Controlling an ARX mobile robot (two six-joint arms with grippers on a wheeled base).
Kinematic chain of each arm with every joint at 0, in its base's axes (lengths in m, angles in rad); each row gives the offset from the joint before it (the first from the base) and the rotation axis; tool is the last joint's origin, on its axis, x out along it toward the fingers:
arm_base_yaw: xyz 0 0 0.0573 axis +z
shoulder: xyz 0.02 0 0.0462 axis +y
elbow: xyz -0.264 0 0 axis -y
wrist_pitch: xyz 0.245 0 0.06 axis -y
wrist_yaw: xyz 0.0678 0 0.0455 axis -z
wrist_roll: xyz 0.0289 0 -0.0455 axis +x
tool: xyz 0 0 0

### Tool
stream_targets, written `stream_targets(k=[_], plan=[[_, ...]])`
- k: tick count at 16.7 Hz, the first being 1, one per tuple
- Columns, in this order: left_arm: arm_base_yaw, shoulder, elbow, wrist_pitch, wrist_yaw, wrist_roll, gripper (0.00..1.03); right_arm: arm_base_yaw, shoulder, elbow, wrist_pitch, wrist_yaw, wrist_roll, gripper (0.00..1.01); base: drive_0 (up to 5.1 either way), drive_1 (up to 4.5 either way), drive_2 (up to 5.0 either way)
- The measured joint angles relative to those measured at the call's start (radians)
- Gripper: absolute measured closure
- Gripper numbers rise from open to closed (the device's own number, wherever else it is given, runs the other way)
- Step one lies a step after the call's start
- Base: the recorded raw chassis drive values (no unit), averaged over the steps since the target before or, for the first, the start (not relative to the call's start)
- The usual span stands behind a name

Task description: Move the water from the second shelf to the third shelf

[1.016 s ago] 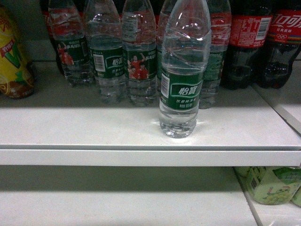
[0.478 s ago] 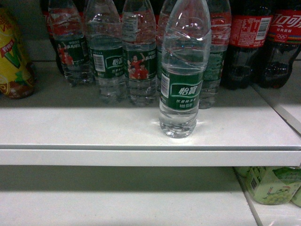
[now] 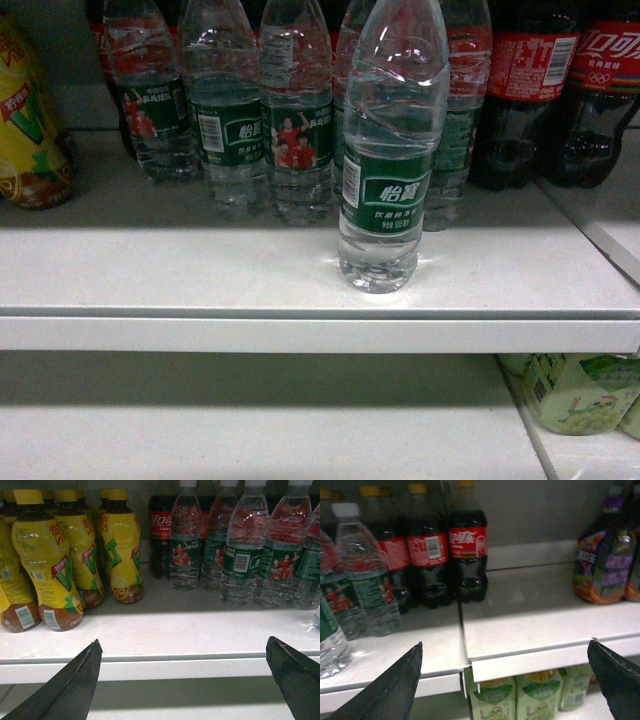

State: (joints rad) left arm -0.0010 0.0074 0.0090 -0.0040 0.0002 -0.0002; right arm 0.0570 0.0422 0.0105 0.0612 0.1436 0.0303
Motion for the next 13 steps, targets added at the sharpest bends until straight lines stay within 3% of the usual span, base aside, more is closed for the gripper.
stream_targets(k=[1, 2, 3, 5, 7, 9, 13], plan=[[0.000, 0.000, 0.000, 0.000, 0.000, 0.000, 0.05, 0.048, 0.080, 0.018, 0.050, 0.136, 0.028, 0.03, 0.0, 0.00, 0.0], [0.000, 0.000, 0.000, 0.000, -0.001, 0.000, 0.05, 0.020, 0.162, 0.034, 0.115, 0.193, 0.037, 0.03, 0.0, 0.00, 0.0], [0.000, 0.000, 0.000, 0.000, 0.000, 0.000, 0.05, -0.034, 0.240, 0.061, 0.188, 0.164, 0.044, 0.03, 0.0, 0.00, 0.0], [0.000, 0.000, 0.000, 0.000, 0.000, 0.000, 0.05, -0.126, 0.400, 0.138, 0.325, 0.033, 0.045, 0.03, 0.0, 0.00, 0.0], [0.000, 0.000, 0.000, 0.000, -0.001, 0.000, 0.05, -0.169, 0.576, 0.212, 0.449, -0.056, 0.034, 0.03, 0.0, 0.00, 0.0], [0.000, 0.000, 0.000, 0.000, -0.001, 0.000, 0.05, -0.146, 0.718, 0.259, 0.542, -0.144, 0.002, 0.03, 0.0, 0.00, 0.0], [0.000, 0.000, 0.000, 0.000, 0.000, 0.000, 0.05, -0.026, 0.923, 0.271, 0.657, -0.307, -0.055, 0.03, 0.0, 0.00, 0.0]])
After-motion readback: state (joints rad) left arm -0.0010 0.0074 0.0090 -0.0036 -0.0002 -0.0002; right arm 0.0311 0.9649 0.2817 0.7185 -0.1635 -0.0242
